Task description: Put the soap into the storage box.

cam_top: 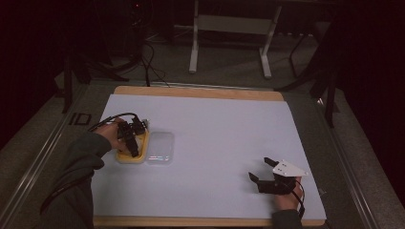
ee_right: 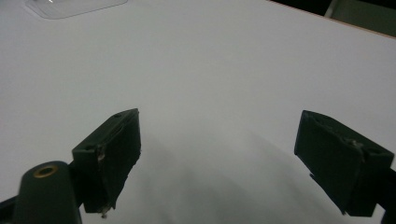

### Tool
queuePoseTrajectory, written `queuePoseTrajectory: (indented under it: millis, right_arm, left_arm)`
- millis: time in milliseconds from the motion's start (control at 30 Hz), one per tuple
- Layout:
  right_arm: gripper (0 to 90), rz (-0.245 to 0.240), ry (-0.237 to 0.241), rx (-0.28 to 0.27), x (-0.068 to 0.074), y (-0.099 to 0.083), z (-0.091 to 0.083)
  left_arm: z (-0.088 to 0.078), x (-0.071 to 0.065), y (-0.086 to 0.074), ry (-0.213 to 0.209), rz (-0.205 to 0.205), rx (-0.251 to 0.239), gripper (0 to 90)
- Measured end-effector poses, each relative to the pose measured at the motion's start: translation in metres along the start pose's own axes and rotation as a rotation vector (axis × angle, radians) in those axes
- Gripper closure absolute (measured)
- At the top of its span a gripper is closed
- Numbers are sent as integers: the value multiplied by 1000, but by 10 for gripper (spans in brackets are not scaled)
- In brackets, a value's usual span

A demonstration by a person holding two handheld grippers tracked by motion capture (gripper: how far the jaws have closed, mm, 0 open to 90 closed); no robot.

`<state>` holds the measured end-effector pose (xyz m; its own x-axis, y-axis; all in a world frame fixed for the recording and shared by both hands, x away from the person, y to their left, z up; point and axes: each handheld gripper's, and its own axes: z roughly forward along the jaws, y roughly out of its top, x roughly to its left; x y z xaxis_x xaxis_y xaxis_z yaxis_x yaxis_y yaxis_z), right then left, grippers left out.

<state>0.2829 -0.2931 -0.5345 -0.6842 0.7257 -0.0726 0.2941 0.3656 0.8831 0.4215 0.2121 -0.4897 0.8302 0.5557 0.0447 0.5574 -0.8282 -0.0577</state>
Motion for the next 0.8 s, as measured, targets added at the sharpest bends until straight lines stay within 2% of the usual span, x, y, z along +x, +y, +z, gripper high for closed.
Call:
queuePoseTrajectory:
  millis: [133, 200, 433, 567, 800]
  right_arm:
    - [145, -1, -1, 0, 0, 0, 0]
    - [145, 0, 0, 0, 0, 0, 0]
    - [145, 0, -1, -1, 0, 0, 0]
    - [145, 1, -1, -2, 0, 0, 0]
    - [145, -1, -2, 0, 0, 0, 0]
  left_arm:
    - [-1, -1, 0, 4, 9, 13, 231]
    - [-2, -1, 1, 16, 2, 7, 167]
    - [-6, -1, 0, 51, -8, -16, 77]
    - [-8, -1, -2, 51, -5, -31, 74]
    - [-25, -2, -7, 47, -4, -121, 145]
